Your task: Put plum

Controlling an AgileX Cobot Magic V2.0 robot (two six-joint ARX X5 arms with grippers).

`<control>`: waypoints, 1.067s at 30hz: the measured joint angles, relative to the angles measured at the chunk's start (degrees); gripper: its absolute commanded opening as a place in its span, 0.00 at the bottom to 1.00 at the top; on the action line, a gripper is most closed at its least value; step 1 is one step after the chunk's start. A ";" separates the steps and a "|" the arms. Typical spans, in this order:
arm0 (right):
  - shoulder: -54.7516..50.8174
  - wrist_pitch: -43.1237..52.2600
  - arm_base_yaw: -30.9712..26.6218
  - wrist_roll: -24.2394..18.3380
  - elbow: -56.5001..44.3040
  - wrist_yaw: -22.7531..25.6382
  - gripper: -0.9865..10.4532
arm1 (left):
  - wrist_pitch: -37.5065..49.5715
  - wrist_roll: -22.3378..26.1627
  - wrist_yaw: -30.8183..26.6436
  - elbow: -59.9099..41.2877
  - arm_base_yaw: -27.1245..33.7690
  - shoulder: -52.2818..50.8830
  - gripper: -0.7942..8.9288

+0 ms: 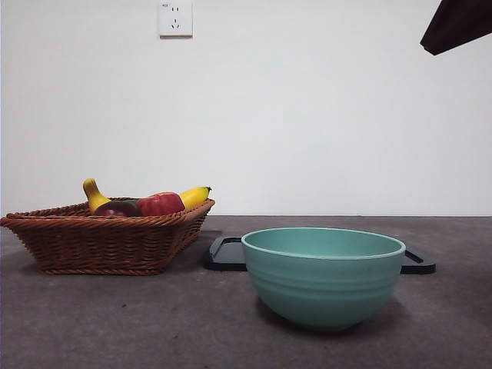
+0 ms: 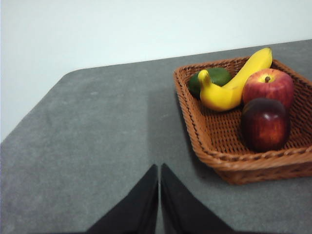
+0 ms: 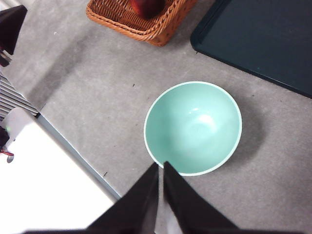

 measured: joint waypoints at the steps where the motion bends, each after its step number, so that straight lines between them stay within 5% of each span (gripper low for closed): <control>1: 0.00 0.09 0.00 0.00 0.00 0.00 0.09 | -0.17 -0.04 0.00 -0.33 0.00 0.00 0.09; 32: 0.00 0.81 0.00 -0.02 0.00 0.00 0.09 | -1.11 -1.09 -0.02 -0.35 0.00 0.04 0.09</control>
